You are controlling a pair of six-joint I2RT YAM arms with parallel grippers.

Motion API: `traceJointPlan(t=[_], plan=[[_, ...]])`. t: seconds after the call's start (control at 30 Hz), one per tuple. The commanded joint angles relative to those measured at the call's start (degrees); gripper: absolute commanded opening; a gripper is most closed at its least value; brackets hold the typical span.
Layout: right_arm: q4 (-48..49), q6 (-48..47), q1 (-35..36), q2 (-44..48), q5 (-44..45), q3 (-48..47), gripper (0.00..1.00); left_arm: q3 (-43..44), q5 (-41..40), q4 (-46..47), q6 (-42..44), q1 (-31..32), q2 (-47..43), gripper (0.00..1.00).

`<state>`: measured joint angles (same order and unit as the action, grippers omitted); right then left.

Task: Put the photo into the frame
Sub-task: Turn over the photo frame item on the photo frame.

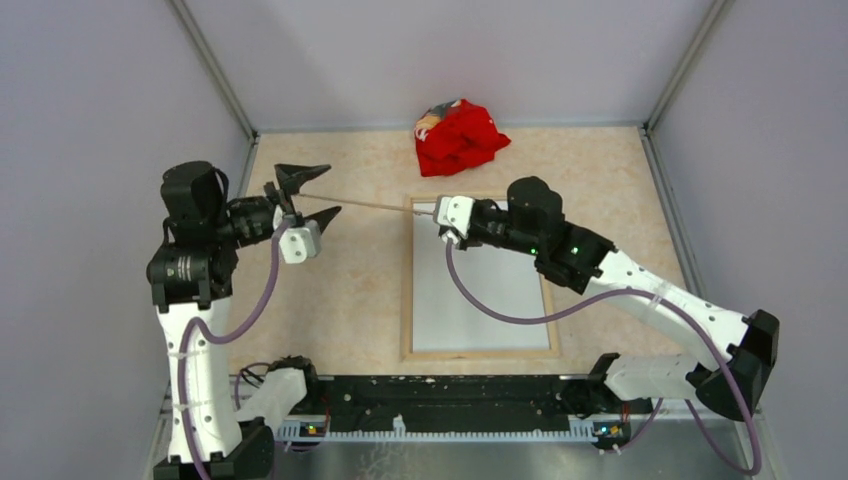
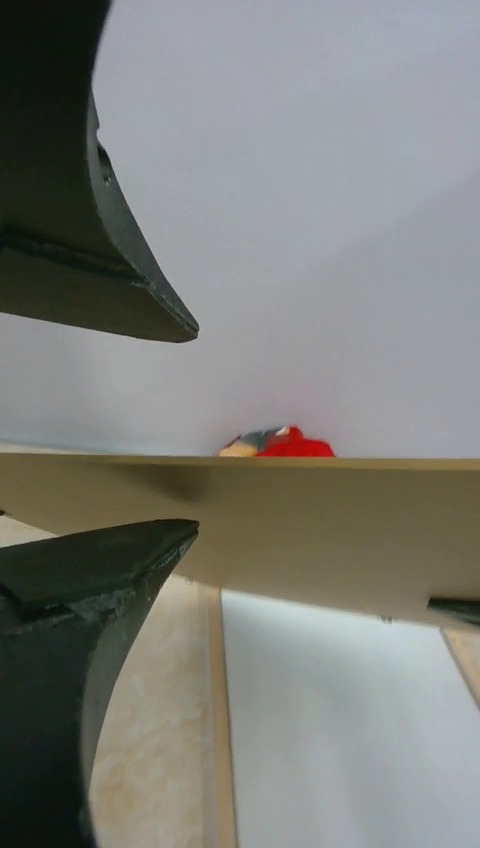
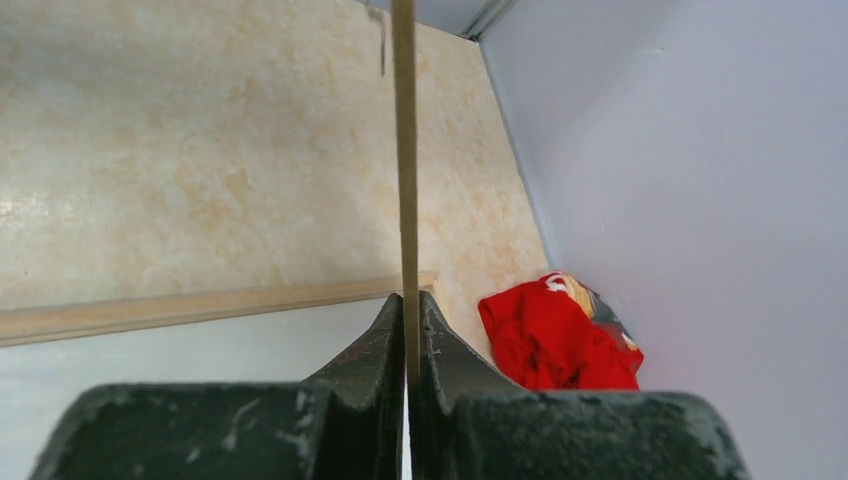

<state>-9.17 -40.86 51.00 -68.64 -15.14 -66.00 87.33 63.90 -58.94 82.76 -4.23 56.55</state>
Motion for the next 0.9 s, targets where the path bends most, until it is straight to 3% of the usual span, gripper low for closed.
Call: traceJointPlan(t=[0.0,0.1,0.33,0.47,0.57,0.77,0.87], plan=[[15.1,7.1,0.4,3.5,4.1,-2.3,0.00,-4.5,3.6,29.7,-18.7,0.2,-4.8,0.74],[17.5,14.7,-0.4,2.7,7.0,-5.5,0.00,-2.2,2.1,33.9,-24.5,0.2,-3.6,0.89],[16.7,30.3,-4.8,1.6,13.6,-14.1,0.00,-3.4,-3.7,43.7,-34.4,0.1,-4.6,0.93],[5.3,43.6,-9.9,-0.8,19.6,-23.1,0.00,-1.1,-9.0,40.9,-40.9,0.1,-0.6,0.94],[-5.1,54.8,-15.8,-3.7,18.2,-30.5,0.00,0.0,-11.7,35.4,-42.2,0.1,2.1,0.94],[-3.7,72.2,-25.7,0.9,7.8,-21.9,0.00,-5.4,-16.5,29.6,-39.9,0.1,3.1,0.95],[3.5,81.7,-31.3,4.5,-1.9,-11.1,0.00,-8.9,-20.4,28.5,-39.2,-0.1,4.4,0.95]])
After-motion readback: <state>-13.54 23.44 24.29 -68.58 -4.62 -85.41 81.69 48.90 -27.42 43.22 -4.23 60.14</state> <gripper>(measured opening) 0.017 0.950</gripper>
